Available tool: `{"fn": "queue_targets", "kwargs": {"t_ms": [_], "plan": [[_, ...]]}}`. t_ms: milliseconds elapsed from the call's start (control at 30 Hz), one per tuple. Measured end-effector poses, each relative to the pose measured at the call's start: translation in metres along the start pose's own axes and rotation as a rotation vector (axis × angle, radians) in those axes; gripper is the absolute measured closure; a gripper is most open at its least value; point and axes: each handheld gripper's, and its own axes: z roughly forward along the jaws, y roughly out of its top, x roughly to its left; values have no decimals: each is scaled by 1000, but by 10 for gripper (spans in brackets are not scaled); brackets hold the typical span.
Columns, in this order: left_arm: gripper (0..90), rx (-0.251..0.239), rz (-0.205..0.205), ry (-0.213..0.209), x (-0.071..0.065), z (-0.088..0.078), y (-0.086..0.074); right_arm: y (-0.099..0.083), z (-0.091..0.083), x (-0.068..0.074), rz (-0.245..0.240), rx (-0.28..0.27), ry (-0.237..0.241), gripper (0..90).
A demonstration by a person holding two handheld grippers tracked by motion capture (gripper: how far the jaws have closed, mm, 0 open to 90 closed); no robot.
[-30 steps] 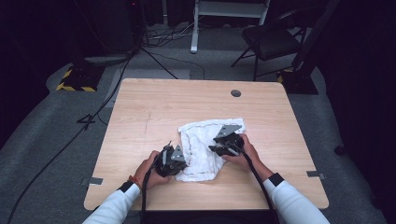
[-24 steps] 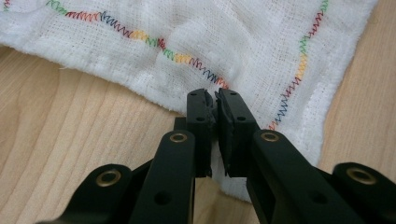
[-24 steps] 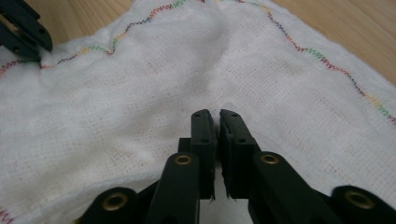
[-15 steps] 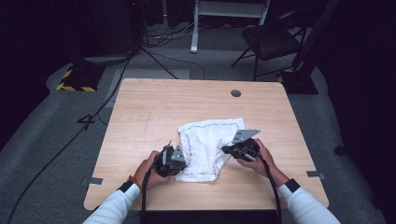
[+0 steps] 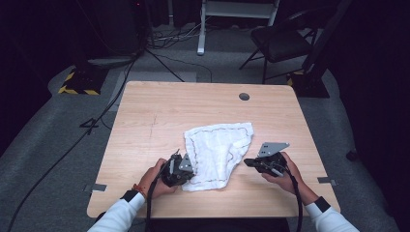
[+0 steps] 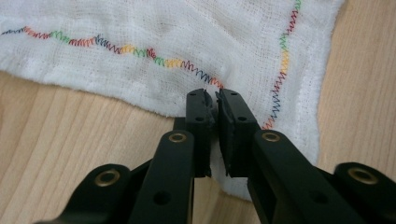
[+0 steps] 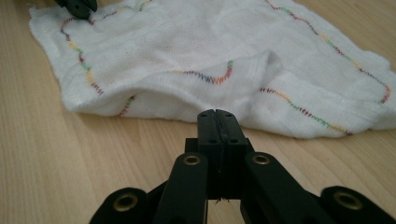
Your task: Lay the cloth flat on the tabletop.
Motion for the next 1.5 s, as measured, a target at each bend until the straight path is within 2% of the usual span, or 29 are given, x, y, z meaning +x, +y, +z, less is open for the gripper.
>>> {"fn": "queue_targets", "kwargs": {"t_ms": [167,200,267,333,433,567,667,733,833,867,900,967,1033,1100,1133,1167,1200,1233,1267,1333,1433,1467,1500], "plan": [[818,2,6,0,-2,-1,0,-12,-9,-1,34,-1,-3,895],[812,1,11,2,-3,0,0,-12,-10,0,37,-7,-6,832],[806,2,20,2,-4,1,2,-8,-10,0,40,-27,-24,785],[800,0,14,-3,-4,1,2,-1,-6,1,34,-39,-30,696],[801,-14,12,-17,-3,3,3,8,0,0,13,-52,-41,650],[801,-17,10,-19,-2,3,2,22,8,-3,21,-90,-53,605],[801,-15,13,-19,-2,3,2,30,15,-5,28,-95,-56,566],[800,-15,14,-19,-2,3,2,33,18,-6,35,-92,-59,549],[799,-17,16,-18,-3,3,2,37,36,-9,46,-50,-59,481],[799,-17,17,-17,-3,3,2,37,36,-9,46,-50,-59,481],[799,-16,17,-18,-2,3,2,36,44,-11,64,-21,-43,452],[797,-20,16,-20,-2,3,2,33,52,-13,80,24,-23,448],[797,-21,14,-20,-2,3,2,28,56,-15,94,60,1,507],[795,-21,13,-20,-1,3,2,25,56,-15,95,77,23,625],[795,-20,14,-20,-1,3,1,25,55,-14,84,72,22,715],[794,-20,14,-20,-1,3,1,25,55,-14,84,72,22,715],[793,-19,16,-17,-2,3,2,23,47,-12,45,59,17,836],[791,-19,16,-17,-2,3,2,23,47,-12,45,59,17,836],[790,-20,15,-16,-2,3,2,22,39,-10,30,39,29,880],[788,-20,14,-17,-1,3,1,19,31,-8,11,37,34,885],[787,-21,11,-16,-2,3,1,9,14,-4,13,34,36,886],[786,-21,11,-16,-2,3,1,9,14,-4,13,34,36,886],[786,-19,12,-14,-2,3,2,0,1,-2,18,34,30,886]]}}
